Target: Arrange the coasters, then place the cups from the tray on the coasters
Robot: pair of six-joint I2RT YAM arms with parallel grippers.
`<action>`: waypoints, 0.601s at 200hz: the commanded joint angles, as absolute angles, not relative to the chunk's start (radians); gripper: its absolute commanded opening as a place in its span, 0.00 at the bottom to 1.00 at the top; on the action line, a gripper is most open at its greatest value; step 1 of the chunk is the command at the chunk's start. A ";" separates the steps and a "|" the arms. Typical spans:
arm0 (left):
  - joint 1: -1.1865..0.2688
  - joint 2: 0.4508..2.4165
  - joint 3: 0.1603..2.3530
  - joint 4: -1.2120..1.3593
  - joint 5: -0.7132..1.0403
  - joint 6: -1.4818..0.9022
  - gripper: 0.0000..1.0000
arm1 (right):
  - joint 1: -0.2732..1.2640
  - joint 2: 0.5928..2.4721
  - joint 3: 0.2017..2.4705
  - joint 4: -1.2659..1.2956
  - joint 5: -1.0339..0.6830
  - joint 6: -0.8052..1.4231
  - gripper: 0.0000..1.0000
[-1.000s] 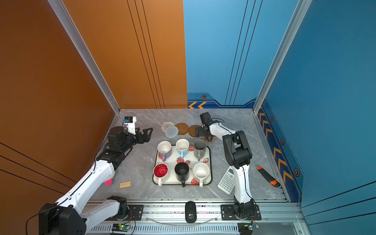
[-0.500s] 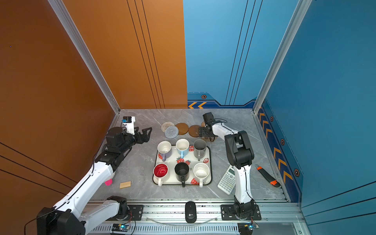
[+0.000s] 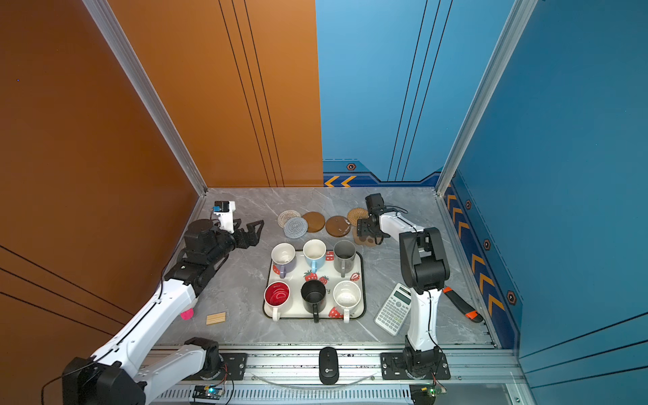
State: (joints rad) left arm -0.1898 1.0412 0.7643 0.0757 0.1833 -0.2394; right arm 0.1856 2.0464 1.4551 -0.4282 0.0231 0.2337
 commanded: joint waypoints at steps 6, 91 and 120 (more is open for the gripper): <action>-0.202 1.017 0.761 0.066 0.164 -0.219 0.94 | 0.156 1.992 1.428 -0.459 0.033 0.236 0.85; -0.218 1.017 0.753 0.080 0.150 -0.215 0.94 | 0.235 1.957 1.426 -0.370 -0.151 0.268 0.12; -0.221 1.017 0.752 0.080 0.147 -0.212 0.93 | 0.263 2.024 1.486 -0.395 -0.192 0.278 0.00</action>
State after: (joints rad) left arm -0.2104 1.0290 0.7639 0.0776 0.1619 -0.2283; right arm 0.2470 1.9701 1.4277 -0.3824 -0.1284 0.2672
